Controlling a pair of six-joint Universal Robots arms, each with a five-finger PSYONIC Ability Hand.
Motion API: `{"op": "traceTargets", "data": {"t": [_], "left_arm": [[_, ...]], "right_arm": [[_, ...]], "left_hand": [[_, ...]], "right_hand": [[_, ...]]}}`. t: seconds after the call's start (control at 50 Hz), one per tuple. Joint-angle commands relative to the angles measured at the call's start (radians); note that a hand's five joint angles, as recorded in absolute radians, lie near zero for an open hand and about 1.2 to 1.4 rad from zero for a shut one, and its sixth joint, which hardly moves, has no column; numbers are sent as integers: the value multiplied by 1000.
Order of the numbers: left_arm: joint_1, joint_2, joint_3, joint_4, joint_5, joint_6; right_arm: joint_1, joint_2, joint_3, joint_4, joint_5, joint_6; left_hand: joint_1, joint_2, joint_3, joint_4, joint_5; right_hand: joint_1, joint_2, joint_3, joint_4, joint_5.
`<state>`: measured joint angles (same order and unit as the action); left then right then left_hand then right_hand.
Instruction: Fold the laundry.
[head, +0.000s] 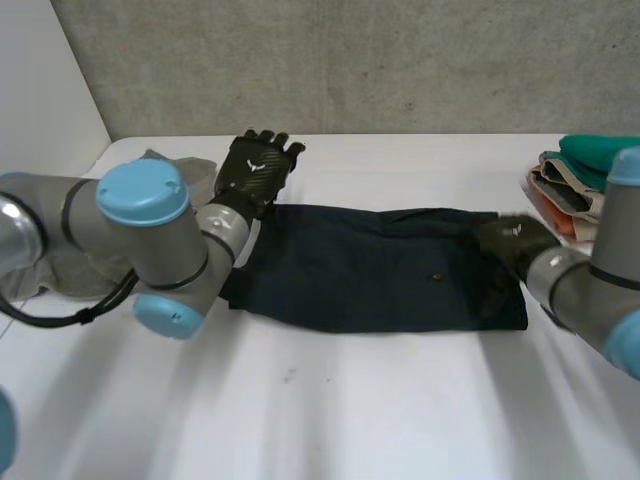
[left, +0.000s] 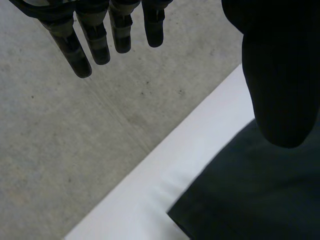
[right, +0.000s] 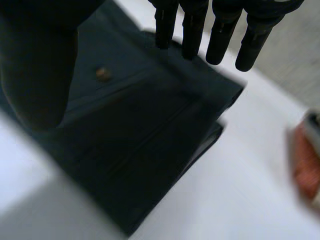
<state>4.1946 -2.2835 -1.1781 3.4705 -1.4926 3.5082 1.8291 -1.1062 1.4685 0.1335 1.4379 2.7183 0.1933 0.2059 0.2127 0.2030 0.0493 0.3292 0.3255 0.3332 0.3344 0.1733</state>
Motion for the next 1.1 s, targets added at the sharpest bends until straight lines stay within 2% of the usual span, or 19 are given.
{"op": "traceTargets", "data": {"t": [0.02,0.06,0.12,0.22,0.32,0.48,0.56,0.6,0.64,0.66,0.76,0.78,0.82,0.86,0.88,0.94,1.0,1.02,1.1], "left_arm": [[-4,52,-130,2,2,-18],[-5,52,-137,2,0,-18],[-8,56,-144,-1,-2,-20],[-7,94,-161,-2,-2,-20],[-5,157,-190,-7,-2,-37],[7,243,-264,-7,2,-95],[19,274,-288,-5,0,-115],[25,291,-301,-4,0,-124],[30,300,-307,-4,-2,-129],[33,303,-310,-2,-2,-132],[36,309,-325,-1,-3,-140],[38,309,-325,-1,-3,-140],[36,309,-325,1,-3,-141],[36,309,-322,4,-3,-143],[36,309,-319,4,-5,-143],[36,311,-299,7,-3,-152],[28,312,-273,9,-5,-164],[24,311,-244,9,-6,-184],[2,308,-192,-5,-6,-230]], "right_arm": [[-42,22,125,-176,-27,-6],[-42,37,134,-225,-14,-9],[-47,71,142,-282,41,-54],[-60,14,194,-374,133,-156],[-93,-76,227,-410,148,-339],[-58,-81,184,-469,127,-612],[139,-72,156,-581,-2,-630],[257,-47,167,-661,-155,-632],[291,-26,170,-689,-212,-634],[324,8,171,-696,-277,-643],[394,92,165,-667,-326,-658],[397,100,159,-657,-324,-660],[404,100,150,-637,-321,-654],[403,95,142,-627,-320,-637],[403,80,141,-626,-309,-602],[385,14,141,-626,-278,-478],[342,-82,138,-624,-208,-173],[319,-115,131,-617,-171,-8],[259,-136,104,-536,-104,280]], "left_hand": [[-19,-31,-38,-28,-49],[-19,-31,-38,-28,-49],[-19,-31,-38,-28,-49],[-19,-31,-38,-28,-49],[-19,-31,-38,-28,-49],[-19,-31,-38,-28,-49],[-19,-31,-38,-28,-49],[-19,-31,-38,-28,-49],[-19,-31,-38,-28,-49],[-19,-31,-38,-28,-49],[-19,-31,-38,-28,-49],[-19,-31,-38,-28,-49],[-19,-31,-38,-28,-49],[-19,-31,-38,-28,-49],[-19,-31,-38,-28,-49],[-19,-31,-38,-28,-49],[-19,-31,-38,-28,-49],[-19,-31,-38,-28,-49],[-12,-25,-32,-22,-43]], "right_hand": [[164,167,160,158,145],[187,191,183,182,169],[1064,1068,1060,1059,1045],[1067,1071,1063,1062,1048],[1067,1071,1063,1062,1048],[1067,1071,1063,1062,1048],[1067,1071,1063,1062,1048],[1067,1071,1063,1062,1048],[1067,1071,1063,1062,1048],[1067,1071,1063,1062,1048],[1051,1054,1047,1045,1032],[1007,1011,1003,1002,988],[729,733,725,724,710],[258,261,254,252,239],[-155,-151,-159,-160,-173],[-155,-151,-159,-160,-173],[-155,-151,-159,-160,-173],[-155,-151,-159,-160,-173],[-155,-151,-159,-160,-173]]}}
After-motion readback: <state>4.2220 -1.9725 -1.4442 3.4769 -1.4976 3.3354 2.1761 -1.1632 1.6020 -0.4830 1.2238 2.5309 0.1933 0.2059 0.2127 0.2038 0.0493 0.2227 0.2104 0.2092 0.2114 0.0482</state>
